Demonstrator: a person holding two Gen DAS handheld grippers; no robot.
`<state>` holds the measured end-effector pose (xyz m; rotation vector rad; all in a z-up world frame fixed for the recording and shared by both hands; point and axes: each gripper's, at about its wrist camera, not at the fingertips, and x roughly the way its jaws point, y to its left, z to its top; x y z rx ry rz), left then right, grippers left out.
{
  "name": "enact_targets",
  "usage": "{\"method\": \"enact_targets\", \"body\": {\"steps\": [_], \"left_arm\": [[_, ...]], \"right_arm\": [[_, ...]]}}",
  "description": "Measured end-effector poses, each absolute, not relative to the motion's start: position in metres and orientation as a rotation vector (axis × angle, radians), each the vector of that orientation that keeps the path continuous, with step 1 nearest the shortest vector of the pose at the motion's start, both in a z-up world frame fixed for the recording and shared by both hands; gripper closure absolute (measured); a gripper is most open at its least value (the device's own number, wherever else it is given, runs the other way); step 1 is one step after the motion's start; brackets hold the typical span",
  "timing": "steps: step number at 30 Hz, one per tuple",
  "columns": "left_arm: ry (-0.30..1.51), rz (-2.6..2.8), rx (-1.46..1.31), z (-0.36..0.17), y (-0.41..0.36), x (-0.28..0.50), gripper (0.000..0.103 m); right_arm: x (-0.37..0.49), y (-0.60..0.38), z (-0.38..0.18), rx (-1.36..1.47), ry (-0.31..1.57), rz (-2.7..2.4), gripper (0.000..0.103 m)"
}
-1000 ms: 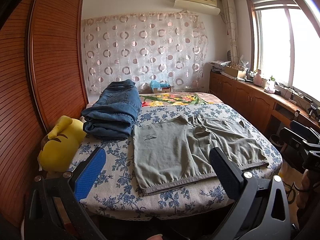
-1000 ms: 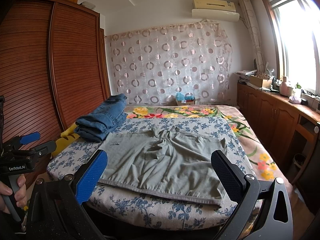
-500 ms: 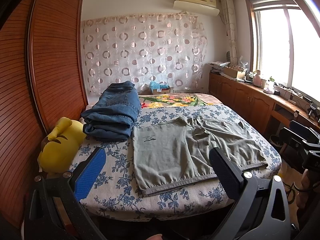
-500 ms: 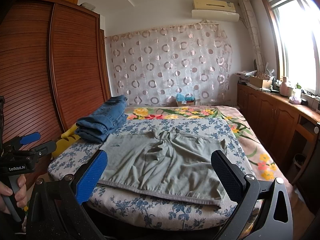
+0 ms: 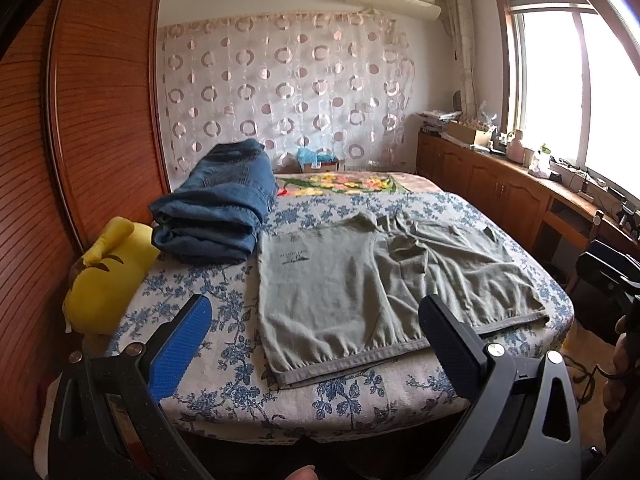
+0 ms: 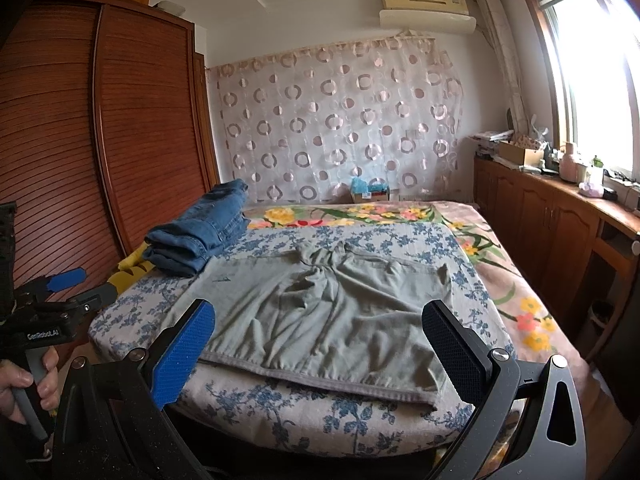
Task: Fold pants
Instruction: 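Move the right gripper to the pants leg hem and grasp it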
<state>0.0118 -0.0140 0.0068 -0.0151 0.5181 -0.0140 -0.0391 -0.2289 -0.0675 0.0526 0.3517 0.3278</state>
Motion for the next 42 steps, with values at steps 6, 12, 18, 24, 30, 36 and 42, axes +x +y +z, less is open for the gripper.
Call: {"method": "enact_targets", "body": {"steps": [6,12,18,24,30,36,42], "left_arm": [[0.540,-0.024,-0.014,-0.013,-0.010,0.023,0.000],[0.546,-0.045,0.004,-0.025,-0.010,0.041,0.000],[0.574,-0.115,-0.011,-0.036,-0.014,0.052,0.000],[0.608,-0.156,0.016,-0.046,-0.025,0.069,0.000],[0.667,-0.196,-0.024,-0.065,-0.028,0.080,0.000],[0.715,-0.185,-0.051,-0.082,-0.024,0.086,0.000],[0.757,-0.176,-0.096,-0.094,-0.015,0.089,0.000]], "right_arm": [[-0.036,-0.242,-0.069,0.056,0.356,0.302,0.000],[-0.030,-0.261,-0.069,0.044,0.360,0.283,0.001],[-0.020,-0.274,-0.066,0.023,0.378,0.223,0.010],[0.003,-0.278,-0.063,0.010,0.399,0.233,0.010],[0.040,-0.274,-0.069,-0.029,0.484,0.270,0.032],[0.094,-0.276,-0.076,-0.016,0.619,0.303,0.045],[0.148,-0.289,-0.081,0.017,0.743,0.277,0.069]]}}
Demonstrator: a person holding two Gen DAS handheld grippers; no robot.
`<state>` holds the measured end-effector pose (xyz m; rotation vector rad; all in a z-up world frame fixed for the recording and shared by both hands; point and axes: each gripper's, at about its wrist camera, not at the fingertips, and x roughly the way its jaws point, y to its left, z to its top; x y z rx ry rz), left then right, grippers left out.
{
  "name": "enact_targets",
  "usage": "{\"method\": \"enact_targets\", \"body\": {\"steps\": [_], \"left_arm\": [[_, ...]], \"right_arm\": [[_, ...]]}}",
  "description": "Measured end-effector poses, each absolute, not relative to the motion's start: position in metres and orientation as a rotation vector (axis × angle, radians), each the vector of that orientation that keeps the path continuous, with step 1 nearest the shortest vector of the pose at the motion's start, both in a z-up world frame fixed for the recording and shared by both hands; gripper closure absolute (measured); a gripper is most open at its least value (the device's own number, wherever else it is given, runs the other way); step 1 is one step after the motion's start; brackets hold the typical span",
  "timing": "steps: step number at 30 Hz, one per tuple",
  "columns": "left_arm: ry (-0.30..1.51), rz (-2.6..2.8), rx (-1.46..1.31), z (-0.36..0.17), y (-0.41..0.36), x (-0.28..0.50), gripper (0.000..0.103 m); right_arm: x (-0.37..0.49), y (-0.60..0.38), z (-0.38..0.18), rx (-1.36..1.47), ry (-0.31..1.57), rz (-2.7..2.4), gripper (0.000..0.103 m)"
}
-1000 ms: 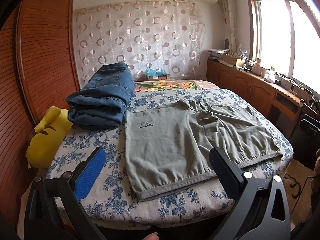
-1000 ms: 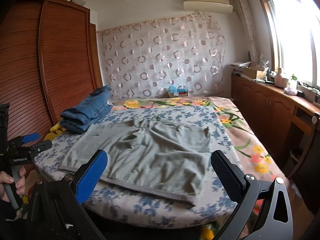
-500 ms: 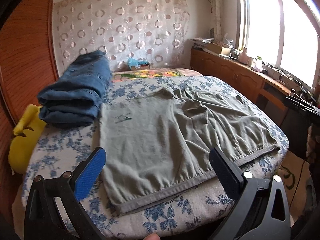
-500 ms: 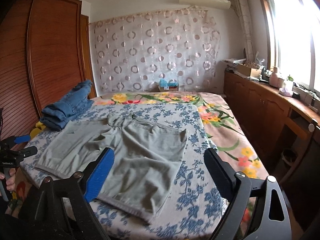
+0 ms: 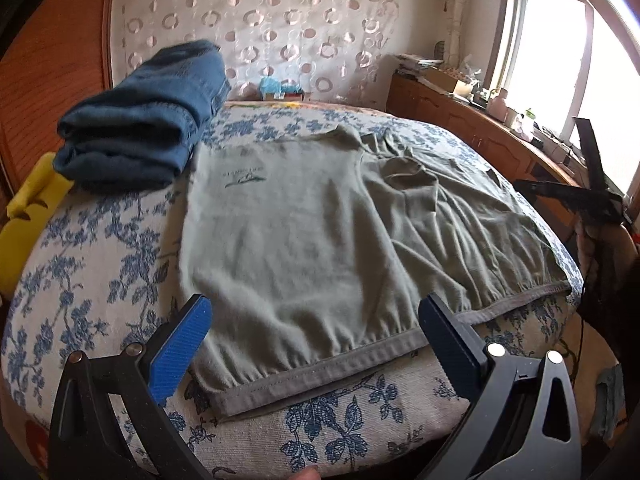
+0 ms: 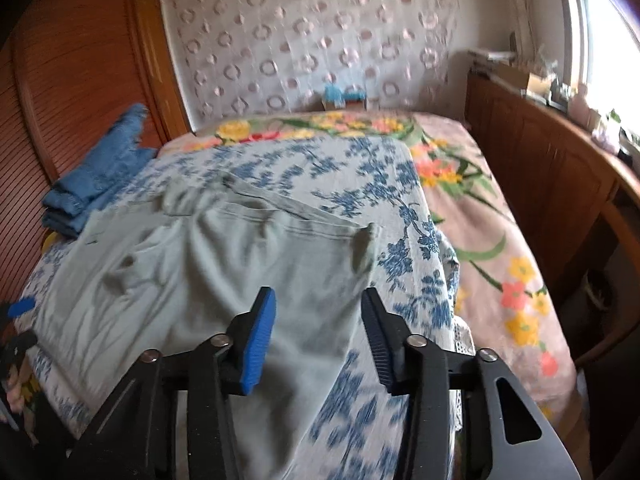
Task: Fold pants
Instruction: 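Move the right gripper to the pants leg hem and grasp it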
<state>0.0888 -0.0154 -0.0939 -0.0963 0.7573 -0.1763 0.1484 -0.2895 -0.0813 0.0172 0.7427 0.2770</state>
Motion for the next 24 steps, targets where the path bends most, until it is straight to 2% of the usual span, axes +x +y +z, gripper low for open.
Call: {"method": "enact_targets", "body": {"steps": [1,9,12,13,16,20,24], "left_arm": [[0.764,-0.178,-0.099,-0.095,-0.014,0.089,0.000],[0.783,-0.172,-0.068,-0.107,-0.018,0.088,0.000],[0.782,-0.169,-0.063,-0.107,-0.018,0.087,0.000],[0.782,-0.170,-0.063,-0.106,-0.018,0.088,0.000],[0.781,-0.169,-0.062,-0.106,-0.018,0.089,0.000],[0.776,-0.162,-0.045,-0.106,-0.020,0.089,0.000],[0.776,-0.162,-0.040,-0.106,-0.020,0.089,0.000]], "right_arm": [[0.154,-0.290,-0.081,0.023,0.754,0.263,0.072],[0.189,-0.298,-0.082,0.056,0.815,0.237,0.072],[0.197,-0.301,-0.081,0.063,0.813,0.209,0.079],[0.198,-0.302,-0.080,0.071,0.815,0.193,0.086],[0.201,-0.302,-0.079,0.099,0.827,0.208,0.095],[0.201,-0.303,-0.080,0.102,0.826,0.245,0.100],[0.210,-0.308,-0.078,0.077,0.790,0.181,0.101]]}}
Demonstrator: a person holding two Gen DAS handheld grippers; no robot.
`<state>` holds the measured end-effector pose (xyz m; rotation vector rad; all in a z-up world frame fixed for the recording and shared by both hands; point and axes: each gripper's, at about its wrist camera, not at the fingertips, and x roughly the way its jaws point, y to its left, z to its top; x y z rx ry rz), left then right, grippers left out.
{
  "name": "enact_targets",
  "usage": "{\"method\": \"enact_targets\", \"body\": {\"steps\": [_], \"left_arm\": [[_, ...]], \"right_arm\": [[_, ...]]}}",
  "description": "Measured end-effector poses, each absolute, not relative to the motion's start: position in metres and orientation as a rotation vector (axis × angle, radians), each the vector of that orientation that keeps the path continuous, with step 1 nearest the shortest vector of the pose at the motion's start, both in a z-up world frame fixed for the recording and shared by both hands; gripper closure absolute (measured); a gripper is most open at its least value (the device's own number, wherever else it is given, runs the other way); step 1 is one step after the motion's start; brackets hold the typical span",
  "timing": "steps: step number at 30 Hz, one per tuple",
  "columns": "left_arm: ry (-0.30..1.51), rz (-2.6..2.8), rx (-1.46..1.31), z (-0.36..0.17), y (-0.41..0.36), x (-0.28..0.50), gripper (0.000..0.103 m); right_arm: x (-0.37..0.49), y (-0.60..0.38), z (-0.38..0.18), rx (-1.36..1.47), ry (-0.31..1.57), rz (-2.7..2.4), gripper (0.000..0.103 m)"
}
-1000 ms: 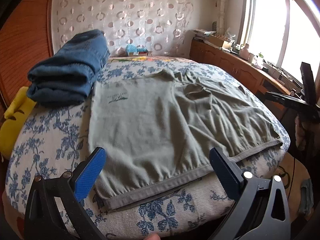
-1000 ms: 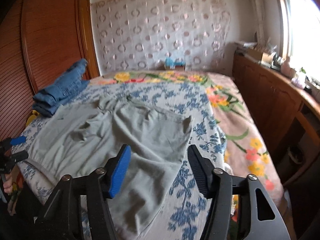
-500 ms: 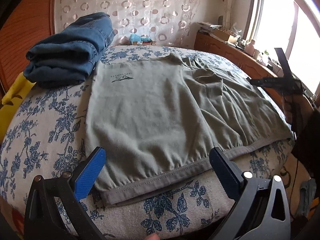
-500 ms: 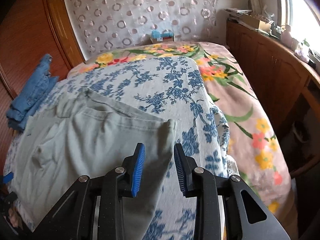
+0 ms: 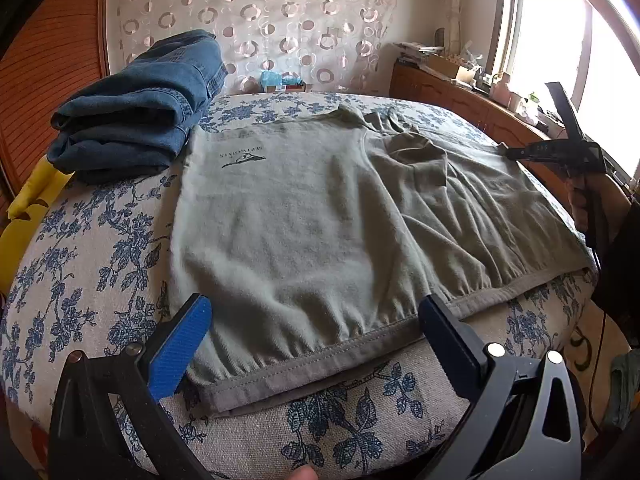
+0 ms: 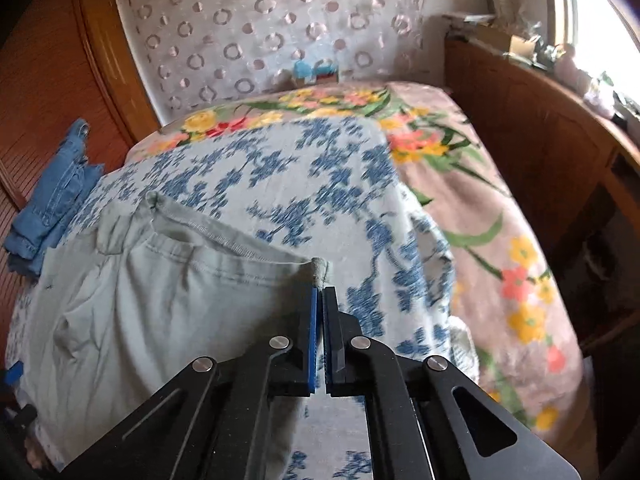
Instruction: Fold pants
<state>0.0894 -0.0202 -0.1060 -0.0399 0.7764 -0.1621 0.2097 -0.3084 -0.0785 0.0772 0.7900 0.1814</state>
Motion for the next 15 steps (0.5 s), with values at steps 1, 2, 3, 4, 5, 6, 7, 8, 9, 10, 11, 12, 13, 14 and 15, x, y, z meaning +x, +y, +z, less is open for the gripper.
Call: {"method": "enact_targets", "body": {"steps": [1,2,3,4,5,6,7,8,9,10,11,12,13,14,15], "left_arm": [[0.777,-0.164,-0.043,-0.106,-0.020,0.090,0.000],[0.778,-0.167,-0.047,-0.106,-0.020,0.091,0.000],[0.777,-0.169,-0.053,-0.105,-0.019,0.091,0.000],[0.778,-0.172,-0.057,-0.105,-0.019,0.091,0.000],[0.779,-0.174,-0.059,-0.105,-0.018,0.092,0.000],[0.778,-0.179,-0.063,-0.104,-0.018,0.091,0.000],[0.779,-0.184,-0.065,-0.104,-0.017,0.091,0.000],[0.777,-0.188,-0.067,-0.103,-0.016,0.090,0.000],[0.771,-0.191,-0.072,-0.101,-0.015,0.088,0.000],[0.764,-0.193,-0.079,-0.099,-0.013,0.086,0.000],[0.762,-0.194,-0.082,-0.097,-0.011,0.085,0.000],[0.759,-0.190,-0.085,-0.095,-0.009,0.084,0.000],[0.755,-0.182,-0.083,-0.092,-0.007,0.082,0.000],[0.752,-0.176,-0.082,-0.090,-0.005,0.081,0.000],[0.746,-0.165,-0.081,-0.087,-0.001,0.079,0.000]], "right_arm": [[0.210,-0.311,-0.078,0.069,0.781,0.149,0.101],[0.212,-0.311,-0.078,0.076,0.777,0.143,0.101],[0.213,-0.312,-0.078,0.086,0.784,0.148,0.101],[0.211,-0.311,-0.079,0.085,0.791,0.148,0.101],[0.210,-0.310,-0.079,0.079,0.790,0.152,0.101],[0.208,-0.306,-0.077,0.065,0.785,0.153,0.101],[0.204,-0.304,-0.075,0.053,0.779,0.149,0.101],[0.199,-0.302,-0.072,0.039,0.774,0.152,0.101],[0.194,-0.298,-0.069,0.024,0.765,0.165,0.101],[0.186,-0.294,-0.066,0.007,0.751,0.178,0.099],[0.179,-0.288,-0.063,-0.016,0.740,0.190,0.096],[0.167,-0.284,-0.061,-0.040,0.733,0.206,0.095],[0.158,-0.280,-0.060,-0.055,0.728,0.227,0.094],[0.147,-0.277,-0.059,-0.063,0.726,0.253,0.092],[0.135,-0.274,-0.060,-0.065,0.726,0.280,0.090]]}}
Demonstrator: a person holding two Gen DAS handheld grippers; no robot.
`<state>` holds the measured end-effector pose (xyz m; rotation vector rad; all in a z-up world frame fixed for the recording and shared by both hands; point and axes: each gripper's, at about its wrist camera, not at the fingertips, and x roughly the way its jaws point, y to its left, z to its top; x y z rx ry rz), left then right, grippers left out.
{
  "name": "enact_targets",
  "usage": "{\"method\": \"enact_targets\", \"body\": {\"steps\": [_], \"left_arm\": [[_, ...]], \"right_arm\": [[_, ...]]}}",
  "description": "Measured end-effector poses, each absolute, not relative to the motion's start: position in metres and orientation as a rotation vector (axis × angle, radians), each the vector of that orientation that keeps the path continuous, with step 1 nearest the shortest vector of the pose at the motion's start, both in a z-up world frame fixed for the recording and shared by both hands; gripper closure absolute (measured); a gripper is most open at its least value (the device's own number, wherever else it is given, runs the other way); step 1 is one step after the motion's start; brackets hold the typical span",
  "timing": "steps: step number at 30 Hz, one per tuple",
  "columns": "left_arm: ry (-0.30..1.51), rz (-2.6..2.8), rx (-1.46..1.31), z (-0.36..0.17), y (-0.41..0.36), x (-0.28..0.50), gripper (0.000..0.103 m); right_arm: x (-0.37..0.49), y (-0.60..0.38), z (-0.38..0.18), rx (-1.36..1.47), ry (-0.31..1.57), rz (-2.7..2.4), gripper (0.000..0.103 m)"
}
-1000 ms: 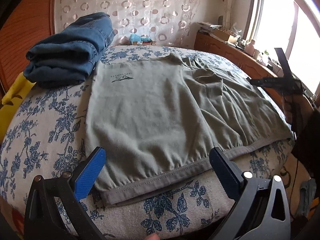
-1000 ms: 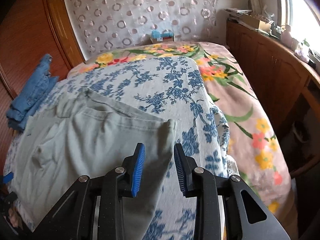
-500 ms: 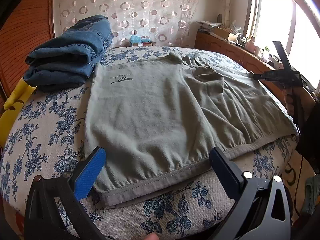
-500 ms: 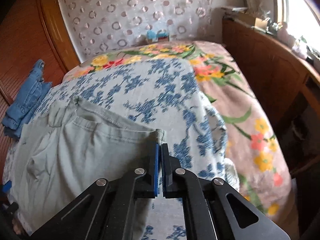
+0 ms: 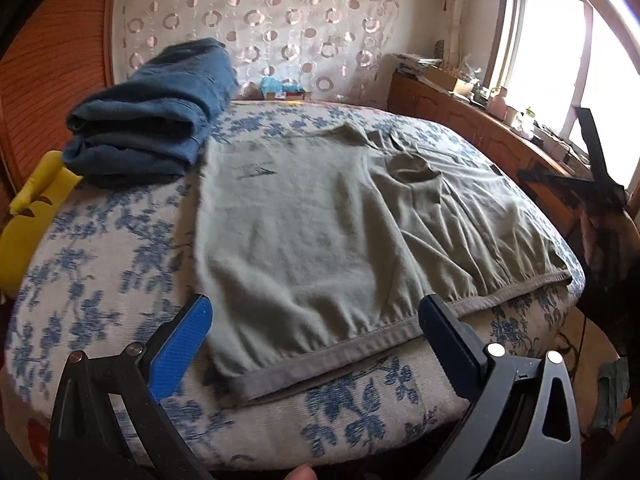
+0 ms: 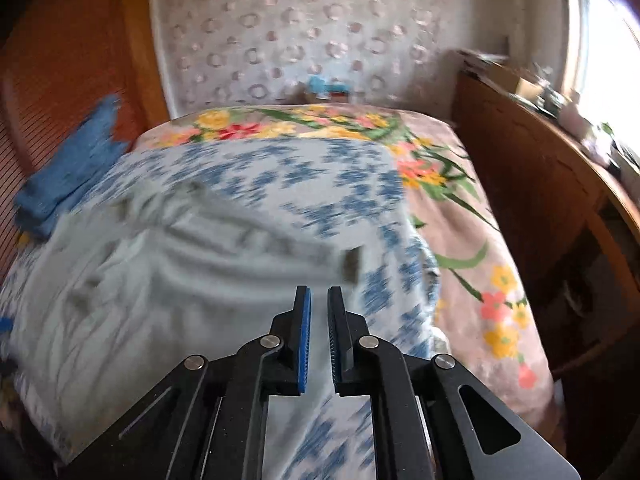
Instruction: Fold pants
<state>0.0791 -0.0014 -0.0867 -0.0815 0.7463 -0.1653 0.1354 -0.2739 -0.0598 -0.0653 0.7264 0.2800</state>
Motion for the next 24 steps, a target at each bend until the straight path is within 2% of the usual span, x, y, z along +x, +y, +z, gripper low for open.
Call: {"method": "enact_targets", "body": {"steps": [2,9,11,13,14,17,21,24], "left_arm": [[0.738,-0.153,-0.087,-0.083,0.005,0.076,0.000],[0.748,-0.134,-0.123,-0.082,0.025,0.071,0.003],[0.757,-0.124,-0.121,-0.084,0.029,0.072,0.006],[0.764,-0.121,-0.121,-0.085,0.031,0.072,0.012],[0.768,-0.124,-0.126,-0.085,0.033,0.072,0.017],[0.781,-0.125,-0.129,-0.086,0.035,0.071,0.029],[0.815,-0.132,-0.132,-0.092,0.038,0.070,0.051],[0.828,-0.128,-0.120,-0.094,0.039,0.068,0.058]], "right_arm": [[0.116,-0.269,-0.064,-0.068,0.729,0.331,0.085],[0.069,-0.256,-0.092,-0.099,0.769,0.390,0.082],[0.066,-0.254,-0.100,-0.119,0.761,0.380,0.074],[0.064,-0.251,-0.103,-0.138,0.734,0.362,0.063],[0.062,-0.251,-0.103,-0.135,0.728,0.364,0.059],[0.054,-0.249,-0.108,-0.160,0.692,0.347,0.049],[0.047,-0.243,-0.112,-0.143,0.662,0.338,0.044],[0.049,-0.239,-0.114,-0.141,0.661,0.340,0.044]]}}
